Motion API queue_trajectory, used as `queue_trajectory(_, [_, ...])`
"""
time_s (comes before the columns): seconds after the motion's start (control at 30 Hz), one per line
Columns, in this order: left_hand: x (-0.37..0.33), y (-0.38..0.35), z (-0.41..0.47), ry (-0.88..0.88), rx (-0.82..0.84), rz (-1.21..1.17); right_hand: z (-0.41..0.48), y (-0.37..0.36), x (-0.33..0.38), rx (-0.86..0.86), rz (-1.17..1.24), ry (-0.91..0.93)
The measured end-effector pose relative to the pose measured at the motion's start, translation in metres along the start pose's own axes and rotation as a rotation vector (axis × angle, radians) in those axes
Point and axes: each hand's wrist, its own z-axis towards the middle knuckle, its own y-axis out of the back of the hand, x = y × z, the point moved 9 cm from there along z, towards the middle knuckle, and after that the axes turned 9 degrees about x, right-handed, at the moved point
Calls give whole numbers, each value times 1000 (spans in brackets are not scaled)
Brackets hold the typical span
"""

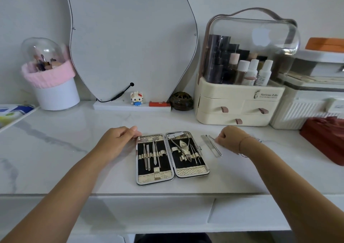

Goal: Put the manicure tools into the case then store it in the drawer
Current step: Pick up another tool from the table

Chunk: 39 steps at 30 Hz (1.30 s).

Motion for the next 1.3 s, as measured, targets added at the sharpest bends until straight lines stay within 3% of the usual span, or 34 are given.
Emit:
queue_trajectory(0.1, [-1, 0, 0, -3, -3, 10, -2, 2, 0, 7, 57, 60])
queue_trajectory(0.23, [0, 0, 0, -9, 1, 16, -8, 13, -3, -126, 261, 149])
queue_trajectory(0.53, [1, 0, 1, -6, 1, 37, -6, 11, 3, -163, 370, 204])
queue_trajectory(0.77, [-1, -1, 1, 6, 1, 6, -15, 3, 52, -15, 614, 467])
queue_trajectory(1.3, [-3, -1, -1, 3, 8, 11, -10, 0, 64, -94, 641, 433])
